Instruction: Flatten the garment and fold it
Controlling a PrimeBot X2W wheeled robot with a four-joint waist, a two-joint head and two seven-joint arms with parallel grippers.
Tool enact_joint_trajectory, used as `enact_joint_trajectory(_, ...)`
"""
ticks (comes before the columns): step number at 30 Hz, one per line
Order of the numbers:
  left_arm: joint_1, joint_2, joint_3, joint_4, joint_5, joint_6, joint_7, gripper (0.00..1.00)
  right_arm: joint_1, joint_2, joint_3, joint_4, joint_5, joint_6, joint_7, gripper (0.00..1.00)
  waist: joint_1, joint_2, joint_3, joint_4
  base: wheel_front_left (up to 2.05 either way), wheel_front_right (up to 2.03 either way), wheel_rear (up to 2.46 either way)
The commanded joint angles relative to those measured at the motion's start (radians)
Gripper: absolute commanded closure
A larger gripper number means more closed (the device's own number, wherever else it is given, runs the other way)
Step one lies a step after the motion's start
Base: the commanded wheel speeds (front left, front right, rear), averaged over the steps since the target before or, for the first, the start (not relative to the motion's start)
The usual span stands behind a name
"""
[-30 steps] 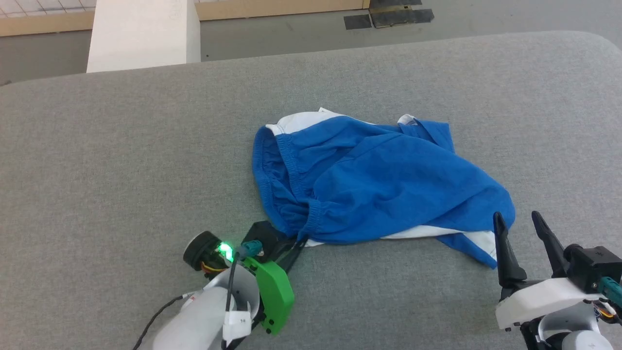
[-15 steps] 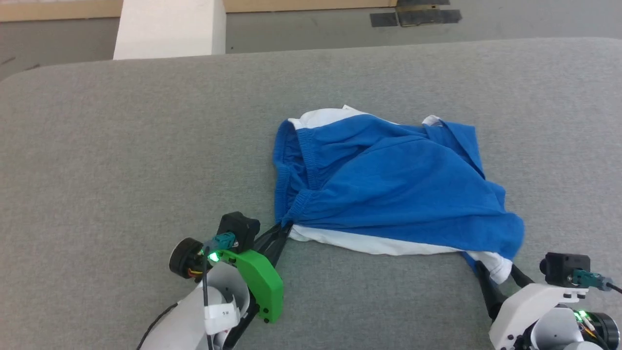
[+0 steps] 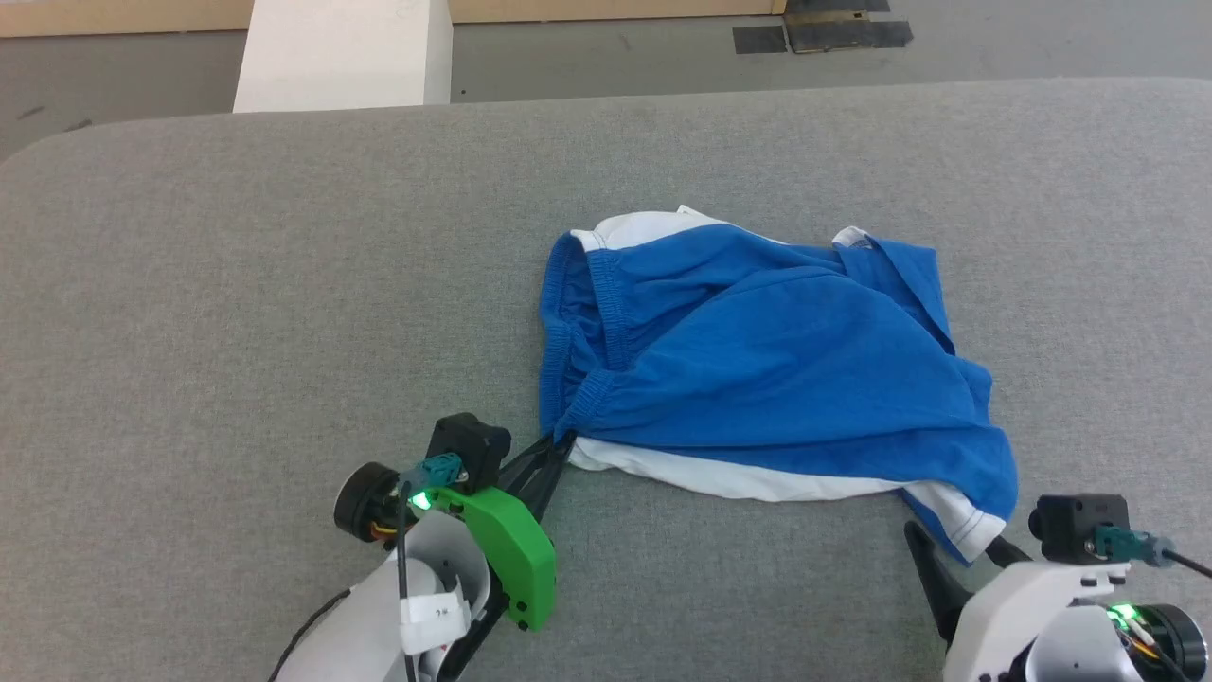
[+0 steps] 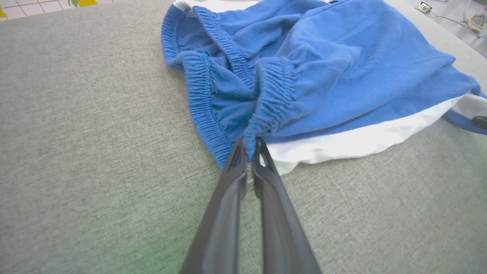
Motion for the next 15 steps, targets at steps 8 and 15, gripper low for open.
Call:
enact_joint_trajectory(8,0.005,0.015,-0.003,-0.010,-0.013,0.013,0.001,1.00,0.091,0.001,0.006,-0.153,-0.013,-0.001,0.054,0.00,0.0000,-0.0001,0.005,-0.009,0.00,0.00,0.00)
enact_joint_trajectory(15,0.000,0.019,-0.005,-0.017,-0.017,0.015,0.002,1.00,0.100,0.001,0.019,-0.182,-0.025,-0.001,0.080,0.00,0.0000,-0.0001,0.011,-0.014,0.00,0.00,0.00)
